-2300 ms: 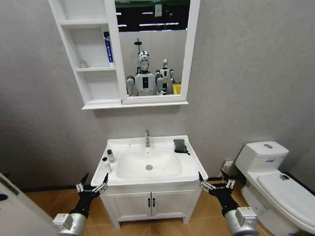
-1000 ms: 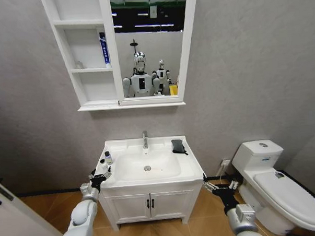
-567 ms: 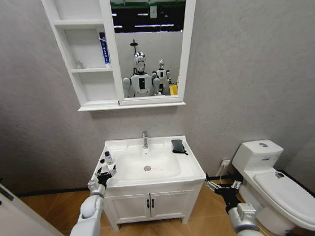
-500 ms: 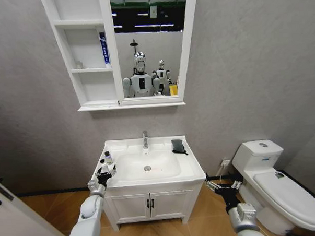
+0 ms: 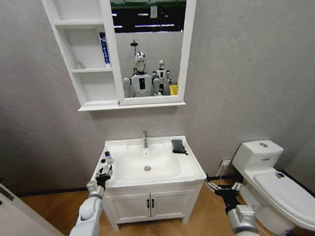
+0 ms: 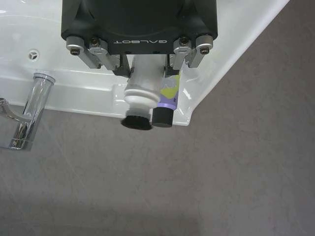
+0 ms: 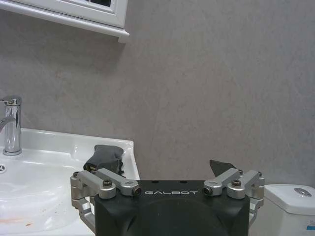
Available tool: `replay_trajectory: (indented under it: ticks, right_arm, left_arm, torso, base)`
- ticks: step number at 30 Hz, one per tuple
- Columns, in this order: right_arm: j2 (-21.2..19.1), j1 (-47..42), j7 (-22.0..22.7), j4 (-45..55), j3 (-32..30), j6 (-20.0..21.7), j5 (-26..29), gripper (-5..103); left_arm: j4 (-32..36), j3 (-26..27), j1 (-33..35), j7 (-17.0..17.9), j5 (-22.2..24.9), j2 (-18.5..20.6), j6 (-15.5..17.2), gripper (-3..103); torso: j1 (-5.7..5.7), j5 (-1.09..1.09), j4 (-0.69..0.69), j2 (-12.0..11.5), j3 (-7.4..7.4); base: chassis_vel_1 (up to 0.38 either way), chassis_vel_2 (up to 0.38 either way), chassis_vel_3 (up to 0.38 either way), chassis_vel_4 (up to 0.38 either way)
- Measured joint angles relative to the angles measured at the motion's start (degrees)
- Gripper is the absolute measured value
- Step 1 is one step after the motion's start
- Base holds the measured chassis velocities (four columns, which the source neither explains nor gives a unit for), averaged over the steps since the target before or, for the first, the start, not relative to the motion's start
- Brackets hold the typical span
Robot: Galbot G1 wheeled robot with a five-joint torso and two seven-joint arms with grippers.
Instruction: Move facial cleanser and shampoo from washbasin to cabinet, then wipe washbasin with towel.
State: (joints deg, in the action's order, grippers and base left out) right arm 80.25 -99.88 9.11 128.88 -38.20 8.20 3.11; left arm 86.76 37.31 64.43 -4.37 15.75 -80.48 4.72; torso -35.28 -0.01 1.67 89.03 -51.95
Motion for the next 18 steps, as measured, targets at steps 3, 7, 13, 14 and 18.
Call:
replay_trajectory:
  ticks: [3,7,13,14,18]
  right_arm:
    - [-0.2,0.1,0.0,0.2,0.1,0.0,0.0,100]
    - [-0.3,0.1,-0.1,0.2,0.3,0.1,-0.1,100]
    - [0.0,0.4,-0.2,0.1,1.1,0.2,-0.7,100]
    - [0.0,0.4,-0.2,0.1,1.3,0.3,-0.8,100]
    - [-0.2,0.2,-0.3,0.4,1.4,0.5,-1.2,100]
  left_arm:
    - [3.6,0.1,1.6,0.5,0.5,0.4,0.6,32]
    - [13.4,-0.6,4.2,3.4,3.7,2.9,4.2,32]
    - [30.1,-2.1,4.5,14.5,12.5,11.4,12.2,32]
    - [33.3,-2.1,3.2,17.1,15.5,13.9,14.9,32]
    - [37.8,-2.1,-2.5,21.2,24.1,20.8,21.1,32]
  torso:
    - [0.00,-0.01,0.00,0.0,0.00]
    - [0.00,-0.02,-0.02,0.0,0.00]
    - [0.00,0.00,-0.02,0.0,0.01]
    - [0.01,0.01,-0.02,0.0,0.01]
    - [0.01,-0.01,0.00,0.0,0.01]
  base:
    - [0.000,0.000,0.000,0.000]
    - [0.000,0.000,0.000,0.000]
    - [0.000,0.000,0.000,0.000]
    - [0.000,0.000,0.000,0.000]
    - [0.000,0.000,0.000,0.000]
